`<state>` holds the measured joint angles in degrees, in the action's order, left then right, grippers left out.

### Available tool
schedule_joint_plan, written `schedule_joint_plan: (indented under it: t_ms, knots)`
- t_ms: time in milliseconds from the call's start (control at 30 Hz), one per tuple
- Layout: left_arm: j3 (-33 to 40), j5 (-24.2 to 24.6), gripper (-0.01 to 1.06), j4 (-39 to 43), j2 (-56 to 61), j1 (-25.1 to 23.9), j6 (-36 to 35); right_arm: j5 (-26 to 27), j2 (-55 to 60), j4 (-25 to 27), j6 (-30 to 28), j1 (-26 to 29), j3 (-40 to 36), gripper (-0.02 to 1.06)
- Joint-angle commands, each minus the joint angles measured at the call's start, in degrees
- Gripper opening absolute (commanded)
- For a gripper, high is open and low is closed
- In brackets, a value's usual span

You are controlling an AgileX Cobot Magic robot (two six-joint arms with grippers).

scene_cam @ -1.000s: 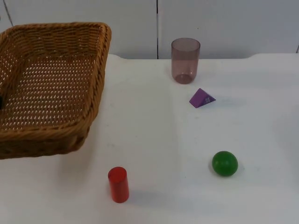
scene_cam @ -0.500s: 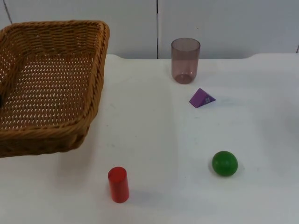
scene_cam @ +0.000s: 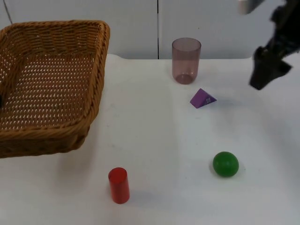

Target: Pick up the basket with the left hand and place the triangular block into the basket with the right hand.

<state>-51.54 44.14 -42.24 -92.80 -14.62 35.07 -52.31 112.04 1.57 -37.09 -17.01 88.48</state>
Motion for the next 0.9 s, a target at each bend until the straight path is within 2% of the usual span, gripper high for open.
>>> schedule_joint_plan:
  t_ms: [0,133,200,333,567,700,867]
  knots:
    - [-0.1,0.3,0.00,-1.9,0.8,-0.2,0.2,1.3,5.1,0.0,-6.4,-1.5,5.9,0.95]
    - [-0.1,0.3,0.00,-1.9,0.8,-0.2,0.2,1.5,14.3,0.0,-14.0,-2.8,16.0,0.94]
    - [-0.1,0.3,0.00,-1.9,0.8,-0.2,0.2,1.5,16.0,0.0,-15.2,-3.0,17.9,0.94]
    - [-0.1,0.5,0.00,-1.9,0.8,-0.2,0.2,1.8,21.3,-0.3,-23.6,-3.1,22.7,0.91]
    - [-0.1,0.5,0.00,-1.9,0.8,-0.2,0.2,3.2,23.6,-0.4,-30.2,-3.8,23.1,0.88]
    - [-0.1,0.5,0.00,-1.9,0.8,-0.2,0.2,4.2,24.5,-0.4,-37.8,-4.6,23.1,0.87]
    - [-0.1,0.5,0.00,-1.9,0.8,-0.2,0.2,4.6,25.4,-1.6,-42.4,-4.9,23.1,0.87]
